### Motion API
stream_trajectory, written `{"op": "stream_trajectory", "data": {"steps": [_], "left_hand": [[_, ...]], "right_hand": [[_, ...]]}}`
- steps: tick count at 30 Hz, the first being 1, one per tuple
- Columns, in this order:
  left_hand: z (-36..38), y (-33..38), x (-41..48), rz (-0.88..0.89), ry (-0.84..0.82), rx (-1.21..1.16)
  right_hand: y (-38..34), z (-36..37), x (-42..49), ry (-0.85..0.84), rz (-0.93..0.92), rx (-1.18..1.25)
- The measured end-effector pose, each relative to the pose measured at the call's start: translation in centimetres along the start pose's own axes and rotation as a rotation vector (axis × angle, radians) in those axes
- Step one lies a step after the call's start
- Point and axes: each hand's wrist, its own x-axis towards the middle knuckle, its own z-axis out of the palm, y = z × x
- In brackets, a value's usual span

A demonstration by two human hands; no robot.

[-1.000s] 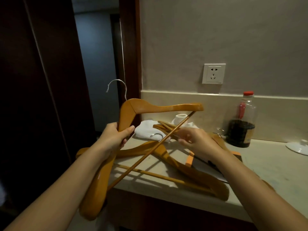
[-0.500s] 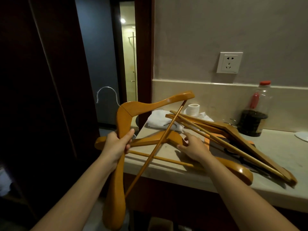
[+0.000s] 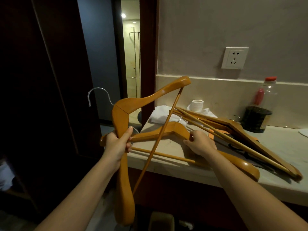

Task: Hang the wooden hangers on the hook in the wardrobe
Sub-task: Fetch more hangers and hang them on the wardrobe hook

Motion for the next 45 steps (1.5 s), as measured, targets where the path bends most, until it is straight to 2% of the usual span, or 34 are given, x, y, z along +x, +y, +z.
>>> {"op": "stream_trajectory", "data": {"steps": [5,9,12,20,27,32,40,45], "left_hand": [[-1.3,1.2,0.0,-0.002,0.020,0.020],[-2.1,2.0,-0.4,0.008,0.038,0.012],[-2.6,2.6,-1.1,0.019,0.044,0.020],[-5.6,3.9,-5.9,0.081,0.140,0.052],[-9.0,3.8,-14.3,0.040,0.369,0.104],[-9.7,1.3,-21.5,-0.037,0.588,0.156],[-9.2,-5.2,-32.8,-0.228,0.909,0.210],[-9.6,-9.3,-39.0,-0.410,1.100,0.288]], "right_hand": [[-2.0,-2.9,0.6,-0.168,0.057,0.407],[-3.0,-5.1,0.2,-0.407,0.190,0.474],[-3.3,-5.2,0.0,-0.522,0.226,0.574],[-5.8,-3.5,-2.3,-0.734,0.166,0.804],[-7.6,1.5,-5.8,-0.983,0.067,0.854],[-7.0,6.2,-9.0,-1.154,-0.024,0.770],[-4.6,13.0,-15.0,-1.271,-0.152,0.530],[-2.9,17.6,-19.1,-1.279,-0.225,0.381]]}}
